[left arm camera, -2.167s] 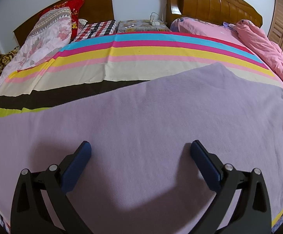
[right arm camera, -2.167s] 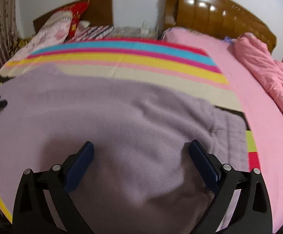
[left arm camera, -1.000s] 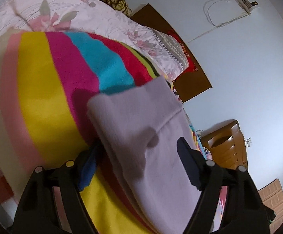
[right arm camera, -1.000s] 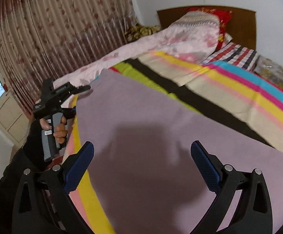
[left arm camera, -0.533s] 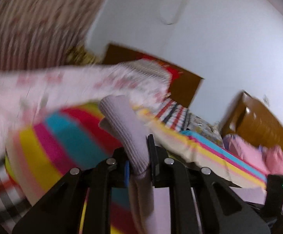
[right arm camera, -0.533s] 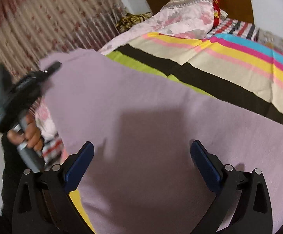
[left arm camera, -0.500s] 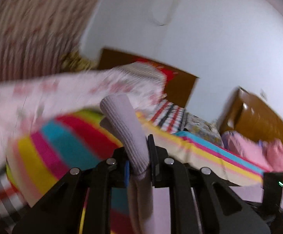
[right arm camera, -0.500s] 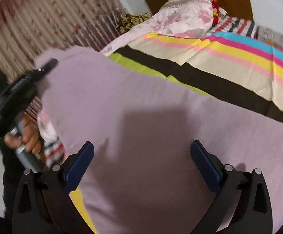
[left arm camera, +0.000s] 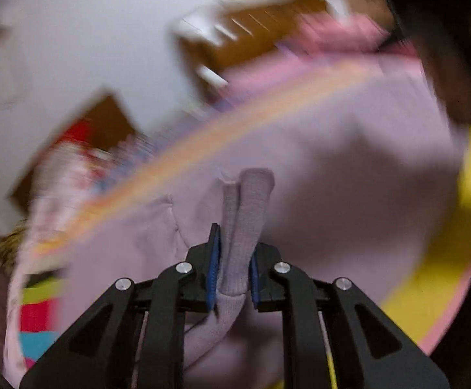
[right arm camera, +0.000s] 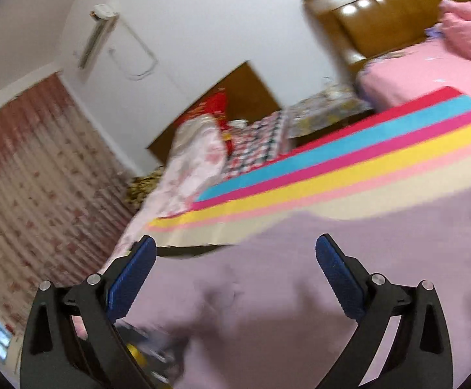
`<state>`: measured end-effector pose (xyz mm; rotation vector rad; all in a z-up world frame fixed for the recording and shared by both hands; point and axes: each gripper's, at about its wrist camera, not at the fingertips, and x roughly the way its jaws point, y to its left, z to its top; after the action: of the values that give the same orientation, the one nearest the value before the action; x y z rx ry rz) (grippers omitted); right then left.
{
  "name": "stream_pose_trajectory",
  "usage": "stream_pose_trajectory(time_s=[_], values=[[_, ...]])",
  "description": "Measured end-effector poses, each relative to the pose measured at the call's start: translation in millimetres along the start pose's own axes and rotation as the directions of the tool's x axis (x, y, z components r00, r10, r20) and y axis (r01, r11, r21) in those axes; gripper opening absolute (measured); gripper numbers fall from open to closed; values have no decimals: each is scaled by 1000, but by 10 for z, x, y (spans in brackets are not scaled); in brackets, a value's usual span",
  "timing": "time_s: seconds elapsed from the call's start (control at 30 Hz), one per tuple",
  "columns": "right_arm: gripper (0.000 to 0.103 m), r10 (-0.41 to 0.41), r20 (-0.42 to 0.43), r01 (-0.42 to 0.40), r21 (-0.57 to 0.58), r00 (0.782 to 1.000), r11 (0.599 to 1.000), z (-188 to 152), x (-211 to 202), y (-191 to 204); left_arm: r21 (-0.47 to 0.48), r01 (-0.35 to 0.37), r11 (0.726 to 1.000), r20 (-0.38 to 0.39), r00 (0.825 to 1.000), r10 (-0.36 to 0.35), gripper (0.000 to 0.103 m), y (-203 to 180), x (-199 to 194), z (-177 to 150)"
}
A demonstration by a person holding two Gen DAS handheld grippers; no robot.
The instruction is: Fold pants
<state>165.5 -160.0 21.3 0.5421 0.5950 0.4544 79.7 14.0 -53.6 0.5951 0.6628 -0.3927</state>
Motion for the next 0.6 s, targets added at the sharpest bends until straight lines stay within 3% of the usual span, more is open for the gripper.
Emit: stream_pose_trajectory(time_s=[0.03,0.07,0.1,0.13,0.17,0.27,0.33,0.4,0.47,0.53,0.6], values=[[96,-23,-13,23,-7,1000,1000,-35,-49,-70,52,-64,997,25,998,62,27,-106,-14,-22],[96,-41,-26,41,-10,999,999,-76,-69,-124,60,-53,997,33,998,51,32,-108,-55,-17],[96,-47,-38,47,-11,998,999,-121,-73,-162,13,44,999,57,997,-45,52,-24,-149,14],[96,-38,-70,37,-5,997,999,-181,-39,-186,-30,108,994,110,988,-104,78,70,-274,28],[96,-24,-93,24,0,995,1000,-206,-41,-216,-57,118,991,153,982,-108,85,138,-384,34],[96,54,-210,-61,-27,976,998,-404,132,-55,-177,136,975,294,953,-79,90,464,-895,-21],[96,74,-304,-94,-54,950,994,-550,269,54,-340,111,934,339,941,12,101,800,-1195,-227],[87,86,-404,-123,-66,911,990,-725,428,170,-463,31,886,296,947,122,101,971,-1308,-461],[84,106,-500,-150,-49,860,988,-913,565,261,-555,-72,829,177,963,201,101,1169,-1260,-763],[84,106,-535,-174,-79,838,982,-1047,609,400,-598,-174,783,36,969,243,101,1309,-1190,-1115],[83,134,-567,-208,-67,813,976,-1133,644,522,-624,-209,753,-24,968,248,101,1336,-1168,-1369]])
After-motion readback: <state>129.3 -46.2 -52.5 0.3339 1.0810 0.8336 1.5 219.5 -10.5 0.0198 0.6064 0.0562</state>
